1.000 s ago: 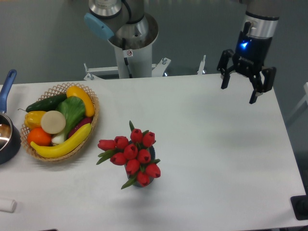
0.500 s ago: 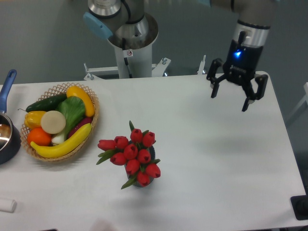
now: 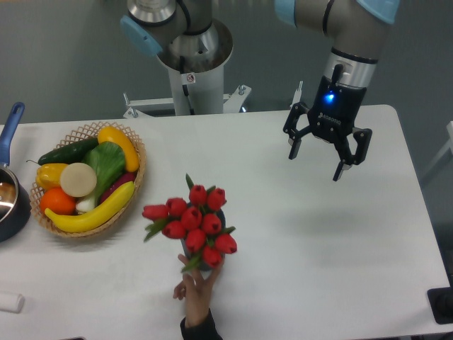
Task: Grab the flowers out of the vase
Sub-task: 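Move the open gripper toward the red tulip bouquet in the vase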
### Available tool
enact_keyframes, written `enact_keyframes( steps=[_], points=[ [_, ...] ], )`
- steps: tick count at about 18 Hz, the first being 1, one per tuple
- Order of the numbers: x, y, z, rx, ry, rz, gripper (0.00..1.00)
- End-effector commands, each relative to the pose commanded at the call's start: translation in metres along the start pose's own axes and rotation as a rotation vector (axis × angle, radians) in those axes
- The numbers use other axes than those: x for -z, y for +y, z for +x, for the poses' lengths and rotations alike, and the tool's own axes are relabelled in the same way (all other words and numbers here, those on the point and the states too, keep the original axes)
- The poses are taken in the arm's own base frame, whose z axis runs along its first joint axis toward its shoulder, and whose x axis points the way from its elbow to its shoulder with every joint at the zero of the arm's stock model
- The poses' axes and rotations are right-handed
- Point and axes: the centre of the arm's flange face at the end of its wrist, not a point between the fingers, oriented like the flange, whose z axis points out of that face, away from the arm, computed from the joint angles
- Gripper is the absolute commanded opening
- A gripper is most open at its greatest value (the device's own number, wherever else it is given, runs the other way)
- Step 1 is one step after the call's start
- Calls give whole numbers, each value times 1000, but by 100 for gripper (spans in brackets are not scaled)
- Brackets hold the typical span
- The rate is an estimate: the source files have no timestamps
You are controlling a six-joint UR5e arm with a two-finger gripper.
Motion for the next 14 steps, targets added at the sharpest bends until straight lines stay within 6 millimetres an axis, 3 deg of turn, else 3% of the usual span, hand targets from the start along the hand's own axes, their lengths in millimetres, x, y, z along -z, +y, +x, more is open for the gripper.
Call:
enact_keyframes(
  steps=[2, 7, 14],
  points=[
    [-2, 1, 2, -1, 5, 4, 100],
    [-31, 8, 27, 5, 76, 58, 100],
    [-58, -4, 56, 37, 157, 261, 100]
  ],
)
